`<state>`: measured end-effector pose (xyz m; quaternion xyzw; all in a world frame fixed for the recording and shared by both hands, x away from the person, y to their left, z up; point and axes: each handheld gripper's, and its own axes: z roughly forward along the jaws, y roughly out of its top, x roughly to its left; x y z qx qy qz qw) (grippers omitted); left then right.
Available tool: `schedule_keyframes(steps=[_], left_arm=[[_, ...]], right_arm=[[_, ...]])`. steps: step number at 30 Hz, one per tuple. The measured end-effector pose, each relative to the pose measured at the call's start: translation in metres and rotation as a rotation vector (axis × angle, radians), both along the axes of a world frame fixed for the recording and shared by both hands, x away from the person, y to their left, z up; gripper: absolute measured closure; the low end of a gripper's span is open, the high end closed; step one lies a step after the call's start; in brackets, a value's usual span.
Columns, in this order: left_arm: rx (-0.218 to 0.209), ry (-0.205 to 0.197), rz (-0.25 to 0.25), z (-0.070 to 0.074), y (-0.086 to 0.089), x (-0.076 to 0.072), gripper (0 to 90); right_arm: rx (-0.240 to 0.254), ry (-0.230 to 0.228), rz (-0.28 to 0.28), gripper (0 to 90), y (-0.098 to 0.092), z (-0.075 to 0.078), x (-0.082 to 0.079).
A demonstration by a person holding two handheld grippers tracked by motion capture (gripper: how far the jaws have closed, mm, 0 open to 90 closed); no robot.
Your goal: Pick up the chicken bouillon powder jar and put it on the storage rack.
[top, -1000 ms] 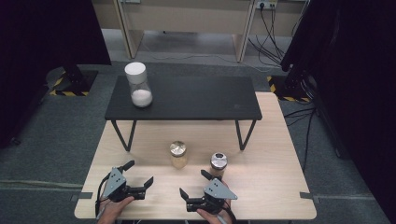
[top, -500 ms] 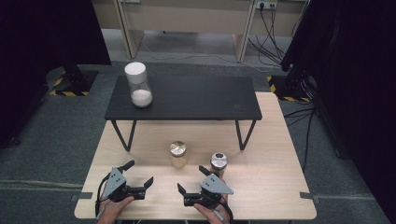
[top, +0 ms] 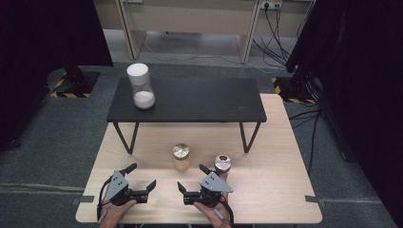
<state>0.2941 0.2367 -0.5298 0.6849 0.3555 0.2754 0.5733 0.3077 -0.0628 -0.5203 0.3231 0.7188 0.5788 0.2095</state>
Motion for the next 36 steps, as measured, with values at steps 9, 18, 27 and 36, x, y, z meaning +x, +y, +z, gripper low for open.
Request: schedule_keyframes(steps=[9, 18, 27, 36], left_arm=[[0.0, 0.0, 0.0, 0.0, 0.0, 0.0, 1.7], [-0.001, 0.0, -0.001, 0.0, 0.0, 0.0, 1.6], [-0.002, 0.001, -0.001, 0.0, 0.0, 0.0, 1.6], [-0.003, 0.0, -0.001, 0.0, 0.0, 0.0, 1.6]], right_arm=[[0.005, -0.005, -0.004, 1.3, 0.008, 0.003, 0.005], [-0.014, -0.023, -0.009, 1.3, 0.022, 0.003, 0.011], [-0.025, -0.024, -0.048, 2.1, 0.031, 0.006, 0.019], [-0.055, -0.033, -0.096, 4.5, 0.038, 0.008, 0.029]])
